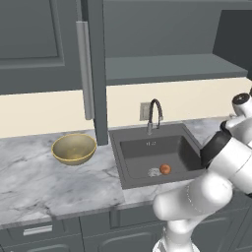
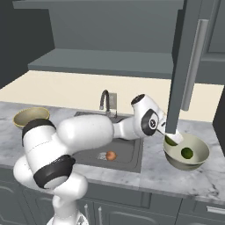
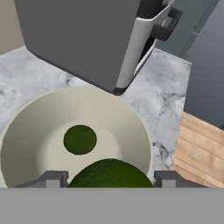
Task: Pick the limes from the cabinet and place them in one bowl. Pick the onion from the sink and place it in the other bowl.
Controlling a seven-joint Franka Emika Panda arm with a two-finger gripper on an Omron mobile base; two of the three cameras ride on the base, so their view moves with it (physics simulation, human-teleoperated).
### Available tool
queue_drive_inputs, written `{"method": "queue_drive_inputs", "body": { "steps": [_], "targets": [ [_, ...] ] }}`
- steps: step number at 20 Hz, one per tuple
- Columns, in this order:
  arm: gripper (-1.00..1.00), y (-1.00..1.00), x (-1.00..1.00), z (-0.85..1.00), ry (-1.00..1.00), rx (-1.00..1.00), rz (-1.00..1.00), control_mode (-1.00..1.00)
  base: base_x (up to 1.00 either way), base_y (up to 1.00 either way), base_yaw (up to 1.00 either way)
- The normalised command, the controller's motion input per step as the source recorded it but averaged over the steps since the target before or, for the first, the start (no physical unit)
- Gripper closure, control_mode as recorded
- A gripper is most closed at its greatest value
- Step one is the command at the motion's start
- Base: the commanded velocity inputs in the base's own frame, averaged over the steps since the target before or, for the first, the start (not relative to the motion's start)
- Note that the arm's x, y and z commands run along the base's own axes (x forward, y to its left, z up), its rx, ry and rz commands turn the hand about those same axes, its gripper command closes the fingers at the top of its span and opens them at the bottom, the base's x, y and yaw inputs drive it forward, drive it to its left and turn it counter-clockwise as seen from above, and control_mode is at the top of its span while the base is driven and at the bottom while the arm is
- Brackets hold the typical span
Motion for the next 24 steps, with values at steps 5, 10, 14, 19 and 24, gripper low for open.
{"method": "queue_drive_inputs", "body": {
  "steps": [5,10,14,19,24],
  "targets": [
    [1.0,-0.14,0.18,-0.22,0.0,0.07,0.0,-1.0,0.0,0.0,0.0],
    [1.0,-0.14,0.18,-0.2,0.0,0.05,0.0,-1.0,0.0,0.0,0.0],
    [1.0,-0.15,0.19,-0.2,0.0,0.04,0.0,-1.0,0.0,0.0,0.0],
    [1.0,-0.14,0.19,-0.21,0.0,0.05,0.0,-1.0,0.0,0.0,0.0],
    [1.0,-0.14,0.19,-0.18,0.0,0.05,0.0,-1.0,0.0,0.0,0.0]
  ]
}}
